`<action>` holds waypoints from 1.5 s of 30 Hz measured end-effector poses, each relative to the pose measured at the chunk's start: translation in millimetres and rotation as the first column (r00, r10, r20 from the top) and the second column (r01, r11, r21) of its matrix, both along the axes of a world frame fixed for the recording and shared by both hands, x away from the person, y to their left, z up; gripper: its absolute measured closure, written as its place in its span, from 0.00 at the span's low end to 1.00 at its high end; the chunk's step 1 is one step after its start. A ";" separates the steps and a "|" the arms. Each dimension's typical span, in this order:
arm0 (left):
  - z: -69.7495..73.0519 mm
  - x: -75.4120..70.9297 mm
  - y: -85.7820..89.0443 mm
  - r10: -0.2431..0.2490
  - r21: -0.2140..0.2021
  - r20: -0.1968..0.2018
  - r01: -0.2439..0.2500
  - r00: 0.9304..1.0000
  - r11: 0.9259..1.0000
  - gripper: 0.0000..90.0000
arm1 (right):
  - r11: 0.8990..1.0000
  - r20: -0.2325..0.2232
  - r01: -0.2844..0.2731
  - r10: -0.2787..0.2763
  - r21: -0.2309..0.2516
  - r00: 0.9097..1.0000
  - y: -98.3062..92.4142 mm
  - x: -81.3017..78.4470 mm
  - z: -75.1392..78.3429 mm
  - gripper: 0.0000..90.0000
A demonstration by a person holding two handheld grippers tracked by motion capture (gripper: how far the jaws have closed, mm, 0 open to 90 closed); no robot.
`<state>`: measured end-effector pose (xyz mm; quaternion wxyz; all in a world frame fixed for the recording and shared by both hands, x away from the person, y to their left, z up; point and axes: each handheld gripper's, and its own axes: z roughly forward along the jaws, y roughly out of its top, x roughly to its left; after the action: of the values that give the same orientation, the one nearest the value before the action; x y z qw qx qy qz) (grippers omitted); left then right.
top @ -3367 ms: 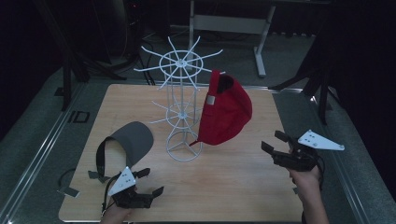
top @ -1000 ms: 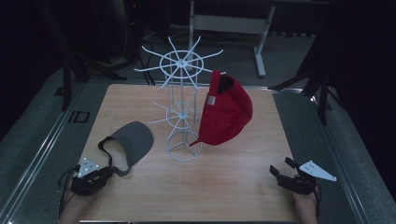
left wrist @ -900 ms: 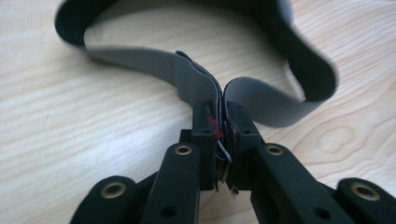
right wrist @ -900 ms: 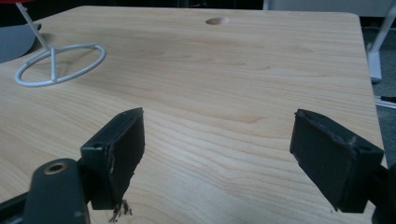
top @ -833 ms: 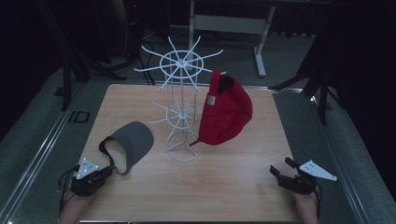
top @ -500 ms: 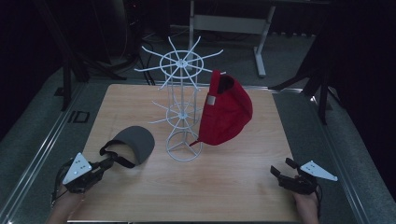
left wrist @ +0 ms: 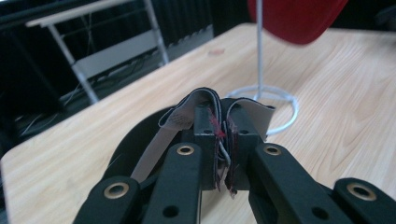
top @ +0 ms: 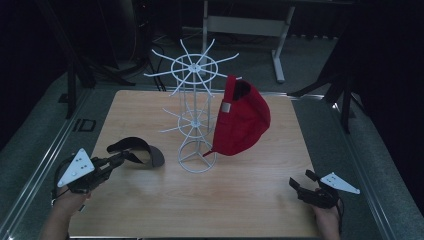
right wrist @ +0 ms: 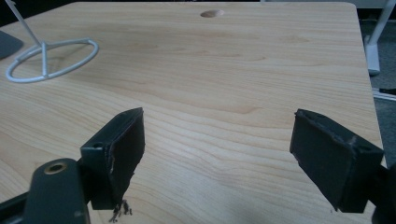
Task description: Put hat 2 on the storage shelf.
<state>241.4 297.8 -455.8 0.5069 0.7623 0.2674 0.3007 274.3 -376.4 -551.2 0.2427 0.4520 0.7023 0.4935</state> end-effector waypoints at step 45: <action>179.5 8.9 -41.5 -0.296 -0.006 0.230 0.305 0.927 0.952 0.95 | 1.000 -0.025 -0.026 0.026 -0.005 0.999 2.1 1.5 -2.5 0.20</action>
<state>250.3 256.3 -276.3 0.5897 0.7444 0.0944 0.2987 275.9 -374.3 -553.7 0.2287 0.4483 0.7122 0.4893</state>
